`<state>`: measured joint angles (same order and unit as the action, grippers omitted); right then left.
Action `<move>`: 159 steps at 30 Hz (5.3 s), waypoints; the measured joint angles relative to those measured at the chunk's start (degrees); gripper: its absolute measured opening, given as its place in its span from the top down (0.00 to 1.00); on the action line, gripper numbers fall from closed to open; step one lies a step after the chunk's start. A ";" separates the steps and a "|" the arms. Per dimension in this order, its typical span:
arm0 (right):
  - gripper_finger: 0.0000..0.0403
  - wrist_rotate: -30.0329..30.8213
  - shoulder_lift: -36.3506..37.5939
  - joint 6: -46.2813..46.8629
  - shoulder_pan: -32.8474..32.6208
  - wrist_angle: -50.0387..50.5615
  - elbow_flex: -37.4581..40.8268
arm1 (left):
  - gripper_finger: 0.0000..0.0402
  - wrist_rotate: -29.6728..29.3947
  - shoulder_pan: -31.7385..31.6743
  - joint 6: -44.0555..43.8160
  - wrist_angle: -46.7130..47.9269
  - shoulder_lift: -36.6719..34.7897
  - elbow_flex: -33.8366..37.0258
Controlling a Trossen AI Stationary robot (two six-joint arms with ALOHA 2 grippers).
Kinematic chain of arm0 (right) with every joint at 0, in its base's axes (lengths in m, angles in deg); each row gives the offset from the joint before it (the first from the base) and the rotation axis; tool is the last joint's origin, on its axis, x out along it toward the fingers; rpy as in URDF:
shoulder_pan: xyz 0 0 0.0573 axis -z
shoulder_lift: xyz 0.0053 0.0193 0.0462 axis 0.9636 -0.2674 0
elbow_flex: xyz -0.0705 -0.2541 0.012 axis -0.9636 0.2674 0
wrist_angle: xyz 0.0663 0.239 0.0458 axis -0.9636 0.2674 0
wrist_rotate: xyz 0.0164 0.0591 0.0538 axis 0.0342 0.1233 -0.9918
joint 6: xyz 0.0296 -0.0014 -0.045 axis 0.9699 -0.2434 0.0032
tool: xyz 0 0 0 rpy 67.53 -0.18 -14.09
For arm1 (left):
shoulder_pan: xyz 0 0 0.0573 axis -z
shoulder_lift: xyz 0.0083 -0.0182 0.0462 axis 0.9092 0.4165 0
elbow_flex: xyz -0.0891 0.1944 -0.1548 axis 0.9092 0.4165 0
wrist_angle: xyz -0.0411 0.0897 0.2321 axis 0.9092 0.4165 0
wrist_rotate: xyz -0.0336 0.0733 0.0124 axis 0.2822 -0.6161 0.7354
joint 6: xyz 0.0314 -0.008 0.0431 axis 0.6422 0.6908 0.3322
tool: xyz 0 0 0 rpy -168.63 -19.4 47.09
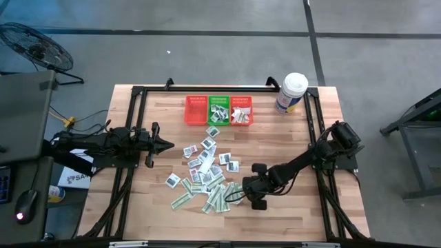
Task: Pick & Place First Aid Supplies
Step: Put the bandage pack into the right orange bin
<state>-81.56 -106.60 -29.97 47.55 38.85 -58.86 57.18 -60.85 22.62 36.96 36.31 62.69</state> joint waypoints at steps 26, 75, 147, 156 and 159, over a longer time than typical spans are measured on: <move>1.00 14.65 21.25 4.86 4.05 14.70 1.64 | 1.00 0.01 0.00 0.00 0.00 0.00 0.00; 0.88 2.83 4.94 -26.15 51.71 -9.87 -7.30 | 1.00 -0.11 -0.02 0.00 0.00 -0.02 0.00; 0.55 -10.29 7.36 41.83 7.63 1.83 -4.87 | 1.00 -0.07 0.00 0.00 -0.02 0.00 0.00; 0.48 -10.51 -2.13 40.57 7.65 10.34 -16.59 | 1.00 -0.05 0.00 0.00 -0.02 -0.01 0.00; 0.45 -10.42 -4.27 41.26 7.60 12.07 -18.57 | 1.00 -0.04 0.00 0.00 -0.02 0.00 0.00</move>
<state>-91.99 -110.87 11.29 55.15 50.91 -77.44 57.14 -60.86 22.62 36.93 36.31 62.69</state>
